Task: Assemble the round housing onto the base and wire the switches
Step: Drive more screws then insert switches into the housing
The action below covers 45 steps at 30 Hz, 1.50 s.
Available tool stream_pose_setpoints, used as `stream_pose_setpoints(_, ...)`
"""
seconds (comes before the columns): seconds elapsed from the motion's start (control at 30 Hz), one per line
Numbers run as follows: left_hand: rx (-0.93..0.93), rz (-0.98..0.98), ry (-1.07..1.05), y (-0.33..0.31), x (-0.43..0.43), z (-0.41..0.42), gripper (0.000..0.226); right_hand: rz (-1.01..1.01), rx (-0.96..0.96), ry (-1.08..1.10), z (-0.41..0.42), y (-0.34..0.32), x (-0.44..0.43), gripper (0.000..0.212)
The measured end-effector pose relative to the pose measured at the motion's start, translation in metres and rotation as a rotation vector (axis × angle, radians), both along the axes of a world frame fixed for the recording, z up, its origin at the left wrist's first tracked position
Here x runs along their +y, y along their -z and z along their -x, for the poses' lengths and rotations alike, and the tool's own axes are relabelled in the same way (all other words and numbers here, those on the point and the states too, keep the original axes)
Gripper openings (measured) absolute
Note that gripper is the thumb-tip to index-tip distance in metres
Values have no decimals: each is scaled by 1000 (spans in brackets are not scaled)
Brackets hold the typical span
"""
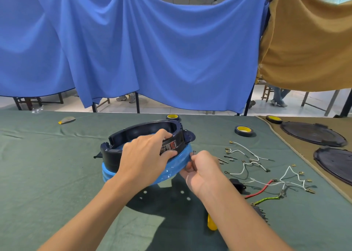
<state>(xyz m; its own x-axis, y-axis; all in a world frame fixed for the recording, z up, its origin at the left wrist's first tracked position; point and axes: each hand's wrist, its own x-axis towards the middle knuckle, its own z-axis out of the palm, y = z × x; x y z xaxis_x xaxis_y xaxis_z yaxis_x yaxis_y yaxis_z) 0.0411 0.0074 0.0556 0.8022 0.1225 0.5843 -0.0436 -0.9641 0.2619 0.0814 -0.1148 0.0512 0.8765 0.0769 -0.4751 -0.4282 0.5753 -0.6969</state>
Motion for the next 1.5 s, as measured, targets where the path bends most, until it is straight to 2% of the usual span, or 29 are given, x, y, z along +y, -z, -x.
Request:
stream_pose_setpoints(0.17, -8, 107, -12, -7, 7, -4, 27, 16, 15, 8, 2, -1, 2, 29)
stream_pose_setpoints(0.53, -81, 239, -21, -14, 10, -5, 19, 30, -3, -20, 7, -6, 2, 27)
stream_pose_setpoints(0.77, -74, 148, -30, -6, 3, -5, 22, 12, -8, -3, 5, -7, 3, 27)
stream_pose_setpoints(1.13, -106, 132, -22, 0, -3, 2, 20, 49, 41, -16, 3, -3, 3, 19)
stream_pose_setpoints(1.23, -96, 113, -1, 0, -2, 6, 34, 29, 19, -14, 3, -3, 2, 20)
stream_pose_setpoints(1.37, -70, -211, 12, -3, -4, 15, 90, -26, -47, -17, 3, -10, 0, 21)
stream_pose_setpoints(1.4, -86, -259, 2, -3, -5, 16, 94, -44, -68, -18, 4, -12, -1, 21)
stream_pose_setpoints(1.5, -154, -251, -20, -9, -5, 17, 87, -96, -173, -38, 5, -22, -5, 19)
